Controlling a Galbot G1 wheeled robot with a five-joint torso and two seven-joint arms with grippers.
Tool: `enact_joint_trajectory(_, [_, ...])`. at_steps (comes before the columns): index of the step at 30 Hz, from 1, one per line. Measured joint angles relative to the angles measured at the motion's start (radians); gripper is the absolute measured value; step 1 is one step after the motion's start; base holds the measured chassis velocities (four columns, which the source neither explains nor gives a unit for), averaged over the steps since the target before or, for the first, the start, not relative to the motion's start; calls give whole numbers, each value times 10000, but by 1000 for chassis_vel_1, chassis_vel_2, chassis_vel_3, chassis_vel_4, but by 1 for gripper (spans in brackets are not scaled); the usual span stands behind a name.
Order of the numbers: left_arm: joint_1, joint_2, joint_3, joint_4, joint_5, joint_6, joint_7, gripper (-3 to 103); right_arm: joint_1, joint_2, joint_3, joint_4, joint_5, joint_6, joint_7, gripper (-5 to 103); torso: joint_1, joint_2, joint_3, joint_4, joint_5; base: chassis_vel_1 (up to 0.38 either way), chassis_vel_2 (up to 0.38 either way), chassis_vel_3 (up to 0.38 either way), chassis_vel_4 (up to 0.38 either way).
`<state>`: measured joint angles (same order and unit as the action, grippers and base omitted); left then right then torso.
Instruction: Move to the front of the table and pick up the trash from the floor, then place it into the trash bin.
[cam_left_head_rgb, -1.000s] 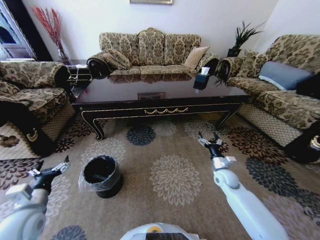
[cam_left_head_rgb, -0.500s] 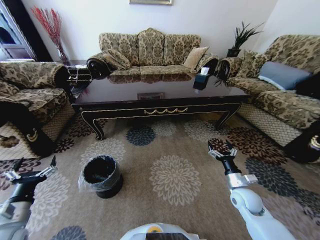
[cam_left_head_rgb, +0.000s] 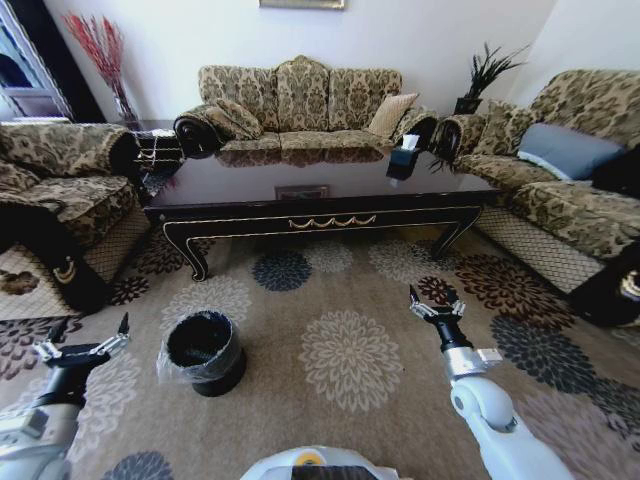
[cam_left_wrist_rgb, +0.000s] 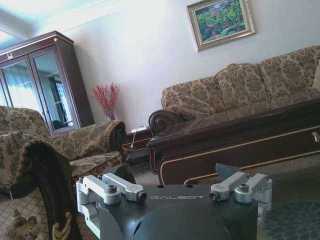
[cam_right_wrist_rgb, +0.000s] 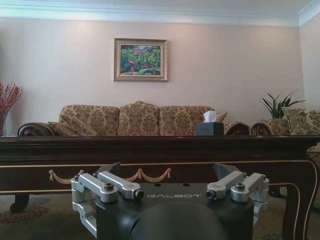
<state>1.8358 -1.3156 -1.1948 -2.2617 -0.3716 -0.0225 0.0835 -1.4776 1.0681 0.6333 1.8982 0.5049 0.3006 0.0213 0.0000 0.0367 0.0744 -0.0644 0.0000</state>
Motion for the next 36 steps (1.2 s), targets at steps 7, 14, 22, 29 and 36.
enact_joint_trajectory(7, [54, 47, 53, 11, -111, 115, 250, 100, 93, -34, 6, -141, -8, 56, -35, 100, 0, 0, 1, 1, 1, 28, -30, -28, 26])
enact_joint_trajectory(14, [23, 81, 105, 158, -282, 116, 342, 100, 201, -13, -63, -302, 0, 63, -31, 100, 0, 0, 0, 2, -1, 145, -153, -151, 150])
enact_joint_trajectory(22, [-30, 93, 198, 102, -369, 138, 357, 100, 281, 53, -125, -480, 17, 82, -30, 100, 0, 0, -1, 1, -5, 270, -265, -272, 262])
enact_joint_trajectory(29, [-117, 79, 299, 204, -318, 136, 358, 100, 390, 58, -149, -609, 33, 93, -30, 100, 0, 0, -1, 2, -3, 299, -301, -292, 286])
enact_joint_trajectory(36, [-245, 92, 384, 307, -251, 151, 335, 100, 467, 68, -173, -750, 38, 129, -58, 100, 0, 0, 1, 1, -4, 293, -291, -285, 283])
